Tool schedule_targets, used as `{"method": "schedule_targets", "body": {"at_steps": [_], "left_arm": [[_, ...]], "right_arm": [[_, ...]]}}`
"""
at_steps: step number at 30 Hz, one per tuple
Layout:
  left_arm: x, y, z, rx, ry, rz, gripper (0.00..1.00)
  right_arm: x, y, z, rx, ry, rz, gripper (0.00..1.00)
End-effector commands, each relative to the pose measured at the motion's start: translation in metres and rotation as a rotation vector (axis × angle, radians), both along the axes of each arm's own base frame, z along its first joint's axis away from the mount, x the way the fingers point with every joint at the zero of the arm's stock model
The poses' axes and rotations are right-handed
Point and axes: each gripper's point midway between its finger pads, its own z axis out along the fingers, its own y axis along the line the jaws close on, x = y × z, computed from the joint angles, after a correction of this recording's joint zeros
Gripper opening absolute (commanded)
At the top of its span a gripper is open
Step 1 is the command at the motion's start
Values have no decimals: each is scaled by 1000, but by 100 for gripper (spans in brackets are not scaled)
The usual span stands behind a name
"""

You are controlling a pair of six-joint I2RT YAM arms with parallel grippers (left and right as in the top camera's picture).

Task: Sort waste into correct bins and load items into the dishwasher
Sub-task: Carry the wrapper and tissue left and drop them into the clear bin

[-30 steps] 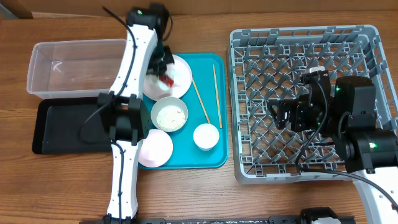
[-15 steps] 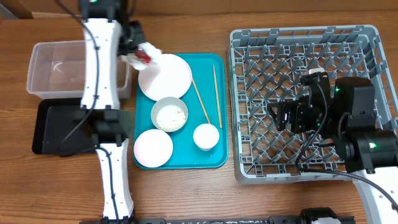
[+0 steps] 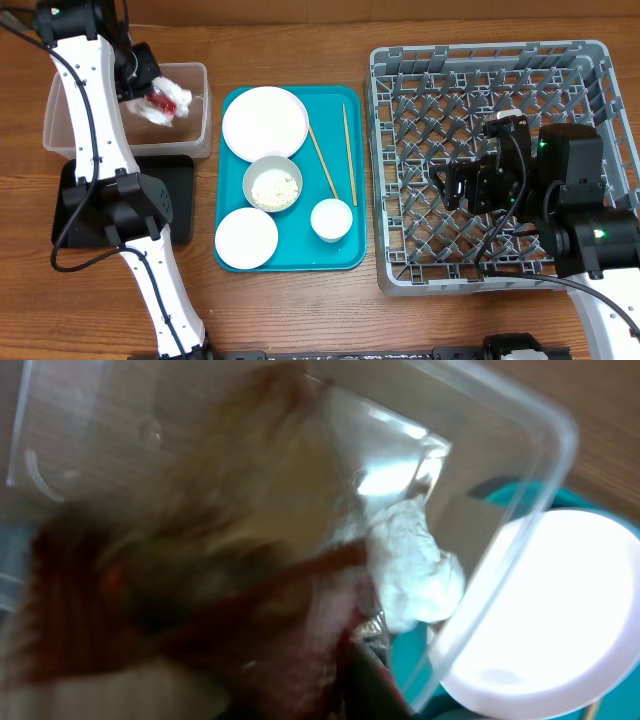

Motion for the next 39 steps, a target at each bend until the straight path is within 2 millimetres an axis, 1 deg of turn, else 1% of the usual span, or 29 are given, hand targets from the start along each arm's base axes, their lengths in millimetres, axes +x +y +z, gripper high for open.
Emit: {"method": "schedule_targets", "body": {"at_steps": [1,2,3,4,7,11,13,16,20,22,25,26,28,30,31,32,34,36,37,39], "left_arm": [[-5,-4,-9,0,34,-71,62],[-5,-4,-12,0,39,-79,81],[-5,-4,-13,2,40,-87,94],[-4,-3,-12,4,35,-89,100],[-1,-3,-4,9,8,-88,100],[-4,-5,19,18,-29,-104,100],[-2,-7,38,19,-82,-118,100],[-4,-21,72,-23,-178,-162,100],[-18,-36,124,-40,-298,-187,99],[-28,-48,147,-41,-345,-210,99],[-48,-69,169,-40,-372,-252,98],[-54,-77,172,-45,-369,-267,97],[-67,-98,171,-63,-343,-301,94],[-80,-122,158,-94,-279,-329,91],[-86,-137,145,-111,-226,-354,90],[-91,-147,134,-114,-182,-373,90],[-98,-166,105,-100,-78,-395,90],[-101,-185,75,-98,-5,-426,91],[-103,-195,63,-109,16,-444,90],[-105,-218,34,-119,56,-498,90]], "right_arm": [[2,1,12,9,-33,5,100],[2,1,12,9,-33,5,100],[2,1,12,9,-33,5,100],[2,1,12,9,-33,5,100],[2,1,12,9,-33,5,100],[2,1,12,9,-33,5,100],[2,1,12,9,-33,5,100],[2,1,12,9,-33,5,100],[2,1,12,9,-33,5,100],[2,1,12,9,-33,5,100],[2,1,12,9,-33,5,100],[2,1,12,9,-32,5,100],[2,1,12,10,-32,5,100],[1,2,13,13,-32,9,100],[1,2,13,13,-32,8,100],[1,2,13,12,-32,8,100],[1,2,13,13,-32,8,100],[1,2,12,15,-30,11,100],[0,3,12,18,-26,14,100],[-1,3,11,19,-20,15,100]]}}
